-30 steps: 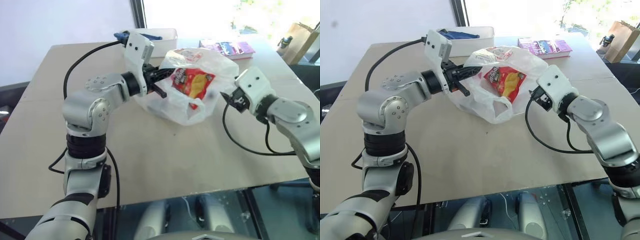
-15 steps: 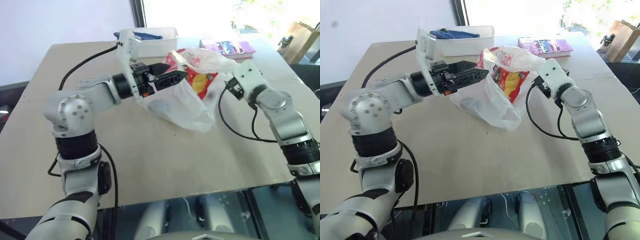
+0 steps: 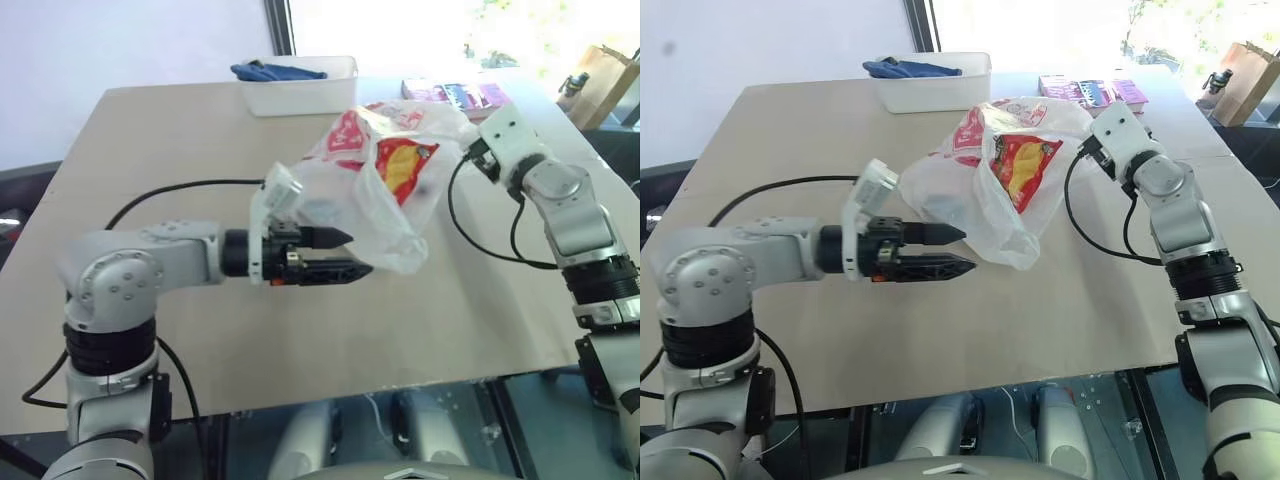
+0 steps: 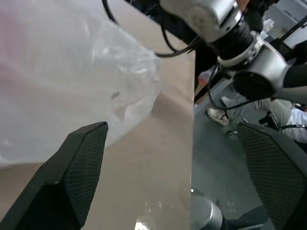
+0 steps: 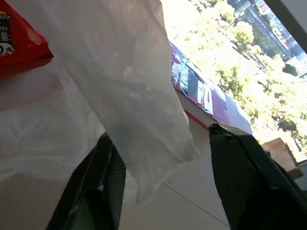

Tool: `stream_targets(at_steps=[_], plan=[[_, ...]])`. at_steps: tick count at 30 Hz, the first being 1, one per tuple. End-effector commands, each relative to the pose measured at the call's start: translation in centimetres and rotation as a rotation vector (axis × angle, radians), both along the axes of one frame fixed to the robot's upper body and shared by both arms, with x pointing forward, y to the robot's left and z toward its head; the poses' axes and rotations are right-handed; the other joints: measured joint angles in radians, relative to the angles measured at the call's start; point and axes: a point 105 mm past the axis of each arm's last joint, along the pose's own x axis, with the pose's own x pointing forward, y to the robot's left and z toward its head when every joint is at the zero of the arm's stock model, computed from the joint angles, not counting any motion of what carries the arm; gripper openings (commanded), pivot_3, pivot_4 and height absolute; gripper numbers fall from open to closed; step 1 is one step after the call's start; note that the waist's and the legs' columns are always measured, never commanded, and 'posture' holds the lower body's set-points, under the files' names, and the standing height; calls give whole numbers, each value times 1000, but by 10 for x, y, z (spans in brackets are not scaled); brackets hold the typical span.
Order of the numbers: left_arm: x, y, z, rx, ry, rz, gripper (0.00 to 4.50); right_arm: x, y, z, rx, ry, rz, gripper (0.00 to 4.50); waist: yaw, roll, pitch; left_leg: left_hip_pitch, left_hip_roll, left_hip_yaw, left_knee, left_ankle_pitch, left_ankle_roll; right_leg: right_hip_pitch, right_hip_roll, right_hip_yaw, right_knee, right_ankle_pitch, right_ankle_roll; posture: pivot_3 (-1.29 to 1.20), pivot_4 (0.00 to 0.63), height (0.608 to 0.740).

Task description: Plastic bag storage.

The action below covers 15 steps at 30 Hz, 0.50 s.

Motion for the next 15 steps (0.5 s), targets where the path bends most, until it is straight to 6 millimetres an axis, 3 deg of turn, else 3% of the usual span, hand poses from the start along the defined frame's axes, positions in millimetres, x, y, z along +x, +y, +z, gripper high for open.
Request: stream_targets(at_steps=[1,3,8,15], plan=[[4,-16,-4,39,-82,-5,4500,-2,-4,21,11,-53,13,859,0,0,0,0,0,0,0,0,0,0,0,0,0,0,0,0,150,740],[5,-22,-7,51,-104,-30,4500,-3,-4,22,29,-44,17,49,0,0,0,0,0,0,-1,0,0,0,0,0,0,0,0,0,150,740],[7,-39,-11,73,-161,-115,4500,-5,-6,17,28,-23,18,49,-1,0,0,0,0,1,-1,0,0,0,0,1,-1,0,0,0,150,740],[9,-55,-15,-1,-32,-186,4500,-8,-3,21,29,-23,19,49,-1,0,0,0,0,1,-1,0,0,0,0,1,-1,0,0,0,150,740]])
